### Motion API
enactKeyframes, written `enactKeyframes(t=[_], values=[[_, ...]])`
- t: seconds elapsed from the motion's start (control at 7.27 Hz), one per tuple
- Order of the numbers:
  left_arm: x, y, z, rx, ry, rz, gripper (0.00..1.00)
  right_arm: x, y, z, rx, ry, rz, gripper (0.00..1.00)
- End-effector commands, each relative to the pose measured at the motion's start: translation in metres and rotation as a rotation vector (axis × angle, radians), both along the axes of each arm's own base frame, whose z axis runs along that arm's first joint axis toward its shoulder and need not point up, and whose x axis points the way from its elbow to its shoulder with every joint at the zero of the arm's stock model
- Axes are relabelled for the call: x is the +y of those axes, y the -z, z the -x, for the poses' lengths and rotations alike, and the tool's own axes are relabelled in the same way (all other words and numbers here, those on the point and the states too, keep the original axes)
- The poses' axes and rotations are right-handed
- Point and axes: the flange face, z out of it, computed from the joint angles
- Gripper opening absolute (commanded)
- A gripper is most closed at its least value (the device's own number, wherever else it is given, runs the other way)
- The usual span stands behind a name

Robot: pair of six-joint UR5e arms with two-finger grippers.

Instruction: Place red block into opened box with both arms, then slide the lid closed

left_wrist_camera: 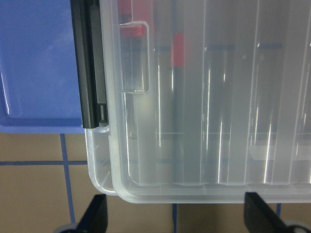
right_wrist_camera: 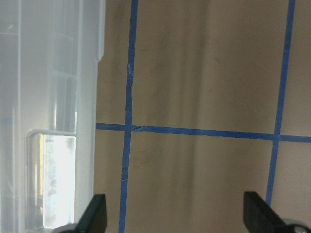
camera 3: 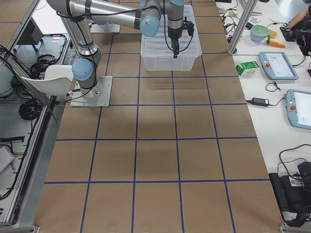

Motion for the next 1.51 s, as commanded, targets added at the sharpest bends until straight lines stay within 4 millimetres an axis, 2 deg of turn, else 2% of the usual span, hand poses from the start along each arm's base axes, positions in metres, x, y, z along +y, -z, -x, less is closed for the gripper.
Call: enactKeyframes(t=[0.0,0.14,1.38], values=[[0.000,0.000,0.000,0.000,0.000,0.000,1.00,0.016,-0.054,-0.016,-0.005,0.025,-0.024,1.00],[0.000,0.000,0.000,0.000,0.000,0.000,1.00,0.016,-0.057,-0.028,-0.001,0.009,-0.026,1.00],[0.000,0.000,0.000,0.000,0.000,0.000,1.00,0.019,-0.054,-0.028,-0.003,0.009,-0.036,1.00]])
